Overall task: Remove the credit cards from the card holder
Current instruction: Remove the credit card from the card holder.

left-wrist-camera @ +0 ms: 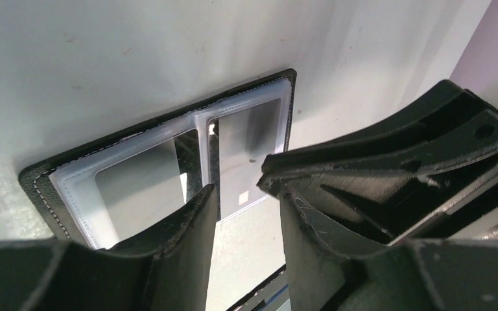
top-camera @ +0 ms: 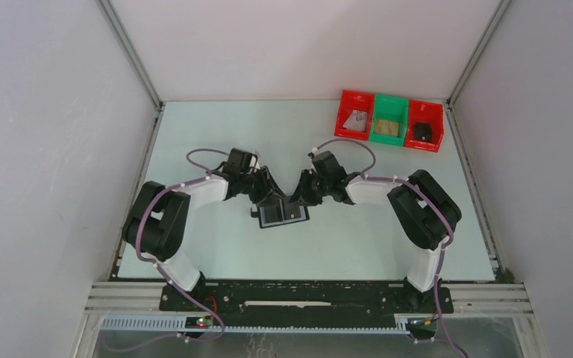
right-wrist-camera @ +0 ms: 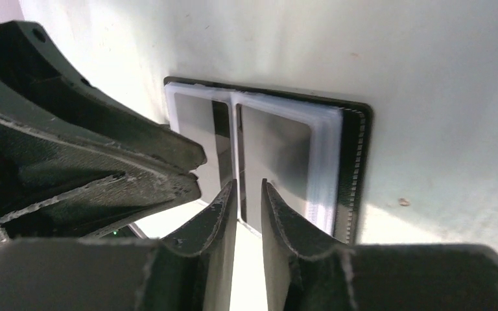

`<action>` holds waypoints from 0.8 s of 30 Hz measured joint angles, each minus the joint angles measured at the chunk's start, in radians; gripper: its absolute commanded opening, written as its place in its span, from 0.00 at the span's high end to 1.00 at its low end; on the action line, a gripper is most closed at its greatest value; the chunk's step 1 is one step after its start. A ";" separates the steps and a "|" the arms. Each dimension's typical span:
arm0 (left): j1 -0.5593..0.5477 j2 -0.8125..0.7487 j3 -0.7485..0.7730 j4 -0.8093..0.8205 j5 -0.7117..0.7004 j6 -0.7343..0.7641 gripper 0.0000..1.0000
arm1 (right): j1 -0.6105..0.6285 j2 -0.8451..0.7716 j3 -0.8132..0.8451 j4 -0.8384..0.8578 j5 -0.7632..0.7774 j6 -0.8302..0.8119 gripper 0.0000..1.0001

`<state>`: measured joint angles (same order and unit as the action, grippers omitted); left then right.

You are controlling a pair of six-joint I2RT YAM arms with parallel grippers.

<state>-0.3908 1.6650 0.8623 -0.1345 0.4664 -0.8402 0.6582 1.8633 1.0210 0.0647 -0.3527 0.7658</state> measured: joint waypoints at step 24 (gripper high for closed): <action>-0.005 0.048 -0.030 0.053 0.021 -0.010 0.53 | -0.064 0.000 -0.029 -0.005 -0.012 -0.013 0.70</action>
<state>-0.3954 1.7126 0.8326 -0.0811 0.4870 -0.8497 0.5941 1.8629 0.9916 0.0601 -0.3649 0.7528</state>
